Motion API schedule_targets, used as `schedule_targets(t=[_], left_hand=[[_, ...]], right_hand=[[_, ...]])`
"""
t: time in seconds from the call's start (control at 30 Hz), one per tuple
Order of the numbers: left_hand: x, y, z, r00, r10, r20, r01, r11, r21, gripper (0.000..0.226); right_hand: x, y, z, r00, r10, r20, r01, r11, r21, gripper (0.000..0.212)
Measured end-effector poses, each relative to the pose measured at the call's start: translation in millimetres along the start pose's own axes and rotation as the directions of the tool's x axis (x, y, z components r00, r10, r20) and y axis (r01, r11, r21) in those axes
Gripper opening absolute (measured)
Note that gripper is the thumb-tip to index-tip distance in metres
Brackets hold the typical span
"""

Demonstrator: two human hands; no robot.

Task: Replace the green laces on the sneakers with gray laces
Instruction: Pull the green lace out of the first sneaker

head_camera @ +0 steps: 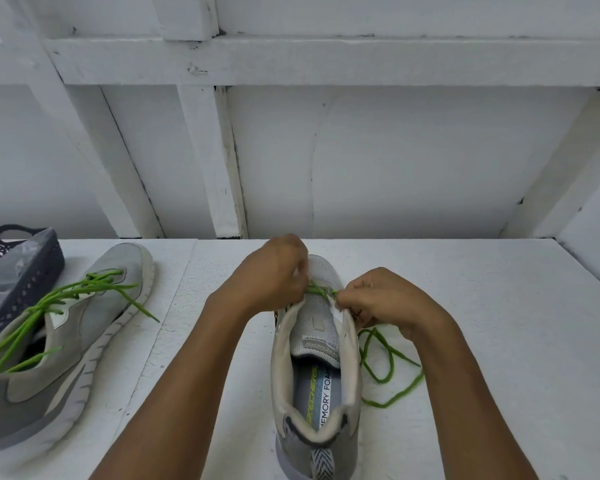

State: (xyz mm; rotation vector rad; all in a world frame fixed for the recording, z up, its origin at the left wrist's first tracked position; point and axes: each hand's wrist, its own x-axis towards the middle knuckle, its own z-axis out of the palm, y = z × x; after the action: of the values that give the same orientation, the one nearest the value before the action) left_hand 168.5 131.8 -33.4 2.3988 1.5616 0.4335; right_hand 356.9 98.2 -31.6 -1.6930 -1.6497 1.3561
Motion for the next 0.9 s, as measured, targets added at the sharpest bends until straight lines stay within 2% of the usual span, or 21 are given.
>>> schedule_targets(t=[0.13, 0.23, 0.3, 0.43, 0.5, 0.57, 0.6, 0.7, 0.77, 0.83, 0.9], left_hand=[[-11, -23, 3, 0.969, -0.181, -0.169, 0.171, 0.983, -0.067, 0.013], [-16, -28, 5, 0.946, -0.288, -0.150, 0.284, 0.958, -0.046, 0.013], [-16, -25, 4, 0.958, -0.258, -0.126, 0.248, 0.965, -0.090, 0.008], [-12, -5, -7, 0.995, -0.062, -0.078, 0.044, 0.977, -0.208, 0.014], [-7, 4, -7, 0.999, 0.022, 0.044, -0.016, 0.989, -0.145, 0.014], [-2, 11, -4, 0.986, 0.013, 0.168, -0.005, 0.999, -0.045, 0.015], [0, 13, -3, 0.983, -0.007, 0.186, 0.009, 1.000, -0.007, 0.014], [4, 18, 0, 0.987, 0.009, 0.160, -0.026, 0.994, 0.108, 0.013], [3, 18, 2, 0.988, 0.053, 0.143, -0.071, 0.989, 0.127, 0.014], [0, 14, 3, 0.994, 0.056, 0.097, -0.060, 0.998, 0.034, 0.010], [-3, 9, 1, 0.999, -0.011, -0.035, 0.007, 0.992, -0.126, 0.008]], right_hand=[[-1, -1, 0, 1.000, 0.002, 0.008, -0.002, 1.000, 0.004, 0.014], [-1, -2, 2, 1.000, 0.007, 0.007, -0.007, 1.000, -0.005, 0.014], [-1, -2, 3, 1.000, 0.010, 0.007, -0.010, 1.000, -0.009, 0.016], [-1, -4, 4, 1.000, 0.018, 0.009, -0.018, 0.999, -0.030, 0.013], [-2, -6, 3, 1.000, 0.028, 0.007, -0.028, 0.999, -0.033, 0.014], [-3, -6, 3, 0.999, 0.036, 0.005, -0.036, 0.999, -0.035, 0.017], [-3, -6, 3, 0.999, 0.040, 0.004, -0.040, 0.999, -0.035, 0.018], [-3, -5, 2, 0.998, 0.059, 0.001, -0.059, 0.998, -0.026, 0.023], [-3, -6, 2, 0.998, 0.065, 0.005, -0.065, 0.998, -0.009, 0.021], [-4, -6, 2, 0.998, 0.066, 0.008, -0.066, 0.998, 0.006, 0.019], [-5, -6, 1, 0.998, 0.067, 0.013, -0.067, 0.998, 0.011, 0.018]])
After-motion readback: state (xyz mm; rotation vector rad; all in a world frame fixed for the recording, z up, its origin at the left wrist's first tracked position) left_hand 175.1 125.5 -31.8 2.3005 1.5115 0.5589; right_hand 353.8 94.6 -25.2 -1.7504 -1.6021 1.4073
